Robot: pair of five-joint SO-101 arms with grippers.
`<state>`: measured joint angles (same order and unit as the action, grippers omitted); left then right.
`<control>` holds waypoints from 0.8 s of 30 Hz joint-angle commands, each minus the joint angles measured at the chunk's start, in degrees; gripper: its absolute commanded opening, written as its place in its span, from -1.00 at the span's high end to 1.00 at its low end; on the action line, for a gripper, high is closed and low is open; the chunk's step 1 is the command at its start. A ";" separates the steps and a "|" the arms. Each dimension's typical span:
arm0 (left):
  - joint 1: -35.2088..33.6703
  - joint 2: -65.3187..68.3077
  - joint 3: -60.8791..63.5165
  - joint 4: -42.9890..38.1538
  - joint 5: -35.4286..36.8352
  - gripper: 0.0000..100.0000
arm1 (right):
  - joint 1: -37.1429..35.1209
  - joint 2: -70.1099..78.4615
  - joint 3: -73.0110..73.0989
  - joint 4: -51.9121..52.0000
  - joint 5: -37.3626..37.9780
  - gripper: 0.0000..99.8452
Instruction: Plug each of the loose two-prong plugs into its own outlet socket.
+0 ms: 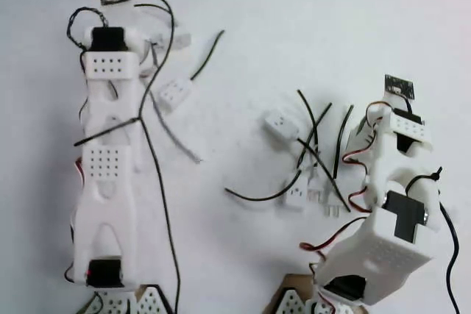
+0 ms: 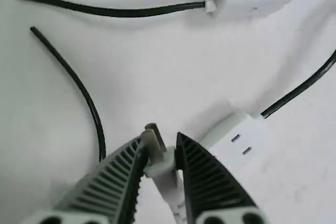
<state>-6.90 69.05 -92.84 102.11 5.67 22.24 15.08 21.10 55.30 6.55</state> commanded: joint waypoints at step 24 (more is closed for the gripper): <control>9.63 -44.00 64.18 -0.97 -36.04 0.95 | 0.22 0.66 -1.05 -2.42 -0.53 0.58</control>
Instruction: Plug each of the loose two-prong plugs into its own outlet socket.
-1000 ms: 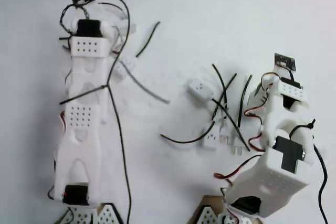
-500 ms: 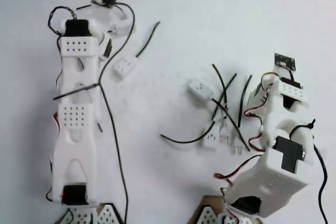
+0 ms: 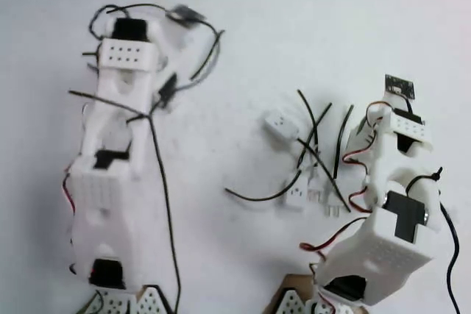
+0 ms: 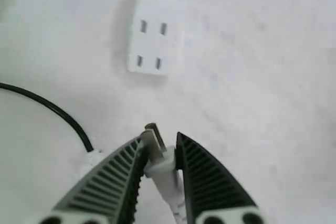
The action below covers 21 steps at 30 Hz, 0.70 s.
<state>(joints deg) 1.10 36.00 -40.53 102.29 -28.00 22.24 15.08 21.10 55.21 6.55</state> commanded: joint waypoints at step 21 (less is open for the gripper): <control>17.10 -56.75 92.84 -48.79 -17.49 0.95 | 0.31 0.66 -0.97 -2.15 -0.53 0.58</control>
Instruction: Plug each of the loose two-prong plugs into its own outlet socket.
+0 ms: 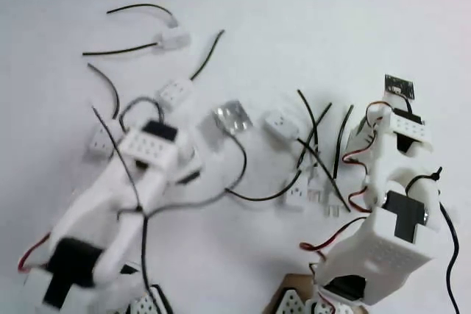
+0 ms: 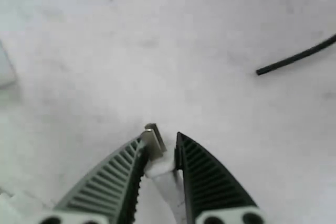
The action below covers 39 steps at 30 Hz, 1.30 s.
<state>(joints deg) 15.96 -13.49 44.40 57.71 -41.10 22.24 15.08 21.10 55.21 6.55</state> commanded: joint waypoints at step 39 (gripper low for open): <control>7.87 -14.64 20.75 0.35 -21.36 0.53 | 0.40 0.66 -0.88 -1.89 -0.18 0.58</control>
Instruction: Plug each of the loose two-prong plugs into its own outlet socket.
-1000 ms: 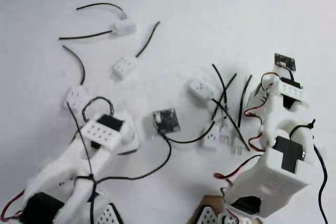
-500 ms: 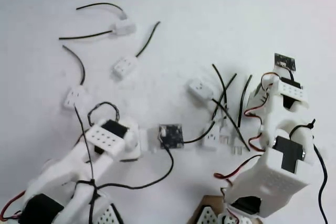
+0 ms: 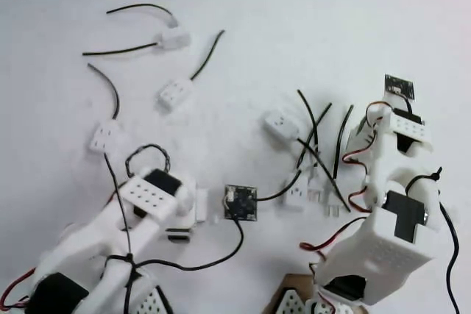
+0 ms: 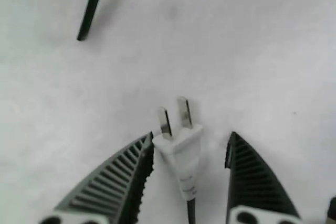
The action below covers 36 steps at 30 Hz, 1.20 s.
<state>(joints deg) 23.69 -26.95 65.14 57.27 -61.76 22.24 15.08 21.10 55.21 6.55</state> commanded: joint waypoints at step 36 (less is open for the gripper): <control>-0.84 -1.36 0.09 5.71 -0.44 0.88 | 0.31 0.66 -0.88 -1.89 -0.62 0.58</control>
<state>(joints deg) 21.85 -26.95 65.14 62.46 -62.11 22.24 15.08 21.10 55.21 6.55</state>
